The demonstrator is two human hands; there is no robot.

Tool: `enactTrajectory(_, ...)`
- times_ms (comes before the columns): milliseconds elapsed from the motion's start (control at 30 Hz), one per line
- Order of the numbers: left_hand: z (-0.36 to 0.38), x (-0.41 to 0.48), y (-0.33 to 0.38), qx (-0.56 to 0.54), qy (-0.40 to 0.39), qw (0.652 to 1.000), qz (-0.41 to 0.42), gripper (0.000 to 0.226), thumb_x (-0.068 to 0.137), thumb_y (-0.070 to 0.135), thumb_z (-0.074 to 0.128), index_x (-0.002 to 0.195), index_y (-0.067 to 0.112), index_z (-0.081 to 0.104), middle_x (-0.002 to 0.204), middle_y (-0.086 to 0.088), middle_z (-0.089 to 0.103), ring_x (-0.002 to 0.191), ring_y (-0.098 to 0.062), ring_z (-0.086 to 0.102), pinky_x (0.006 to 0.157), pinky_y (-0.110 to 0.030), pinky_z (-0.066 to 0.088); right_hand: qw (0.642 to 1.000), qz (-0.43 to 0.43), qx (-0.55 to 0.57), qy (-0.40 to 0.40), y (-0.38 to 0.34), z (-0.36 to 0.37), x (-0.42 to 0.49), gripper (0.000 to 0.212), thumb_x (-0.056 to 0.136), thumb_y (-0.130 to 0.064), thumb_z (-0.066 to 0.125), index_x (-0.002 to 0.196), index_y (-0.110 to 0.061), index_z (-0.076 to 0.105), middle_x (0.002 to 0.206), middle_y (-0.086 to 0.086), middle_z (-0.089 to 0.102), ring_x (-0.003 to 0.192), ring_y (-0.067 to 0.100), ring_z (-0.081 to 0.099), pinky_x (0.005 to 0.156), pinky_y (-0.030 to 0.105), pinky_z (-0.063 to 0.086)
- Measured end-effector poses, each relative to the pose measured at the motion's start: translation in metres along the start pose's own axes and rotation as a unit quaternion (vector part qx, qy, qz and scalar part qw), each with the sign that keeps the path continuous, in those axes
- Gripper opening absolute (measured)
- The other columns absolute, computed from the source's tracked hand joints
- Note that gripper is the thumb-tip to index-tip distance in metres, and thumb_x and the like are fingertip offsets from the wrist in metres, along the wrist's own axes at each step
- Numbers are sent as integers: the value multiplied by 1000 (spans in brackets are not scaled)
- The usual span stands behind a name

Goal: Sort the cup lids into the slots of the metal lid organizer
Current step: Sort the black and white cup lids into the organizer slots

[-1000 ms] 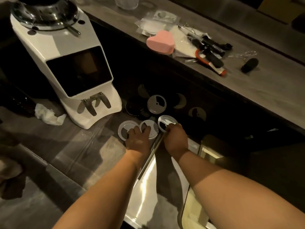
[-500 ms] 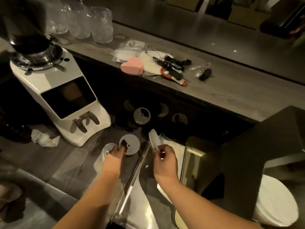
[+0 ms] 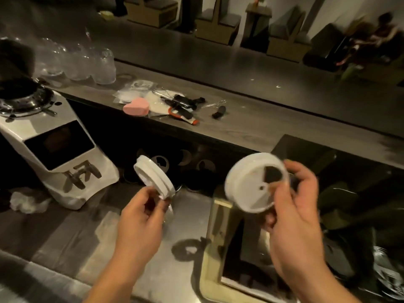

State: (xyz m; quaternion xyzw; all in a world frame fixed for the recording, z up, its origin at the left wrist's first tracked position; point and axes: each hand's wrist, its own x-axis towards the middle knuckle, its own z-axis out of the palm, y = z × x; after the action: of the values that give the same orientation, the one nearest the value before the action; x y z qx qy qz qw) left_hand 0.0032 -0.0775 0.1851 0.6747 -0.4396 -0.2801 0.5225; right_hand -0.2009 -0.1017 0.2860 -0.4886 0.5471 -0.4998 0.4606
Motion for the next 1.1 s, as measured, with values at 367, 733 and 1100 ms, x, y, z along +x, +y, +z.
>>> enactTrajectory(367,52,-38,94,-211,-12,977,-9,27,78,33,67,104,38,69,106,19,74,106,-5,68,92,-32,49,842,-121,-523,-44,9,-106,11,31,101,-33,46,131,-42,52,107,-18,53,92,0,54,74,13,43)
enactTrajectory(733,66,-47,97,-273,-42,961,-16,19,75,41,72,94,43,74,107,11,75,107,-12,69,98,-41,52,747,-90,-655,-73,34,-77,29,34,92,-17,62,122,-24,49,105,0,63,88,22,64,73,32,51)
enactTrajectory(1100,59,-49,93,-430,-124,892,-67,55,47,57,94,90,27,77,106,-2,74,104,-23,71,81,-32,59,774,-196,-602,-7,56,-80,25,36,93,-16,60,128,-22,59,116,-3,64,89,19,68,71,26,51)
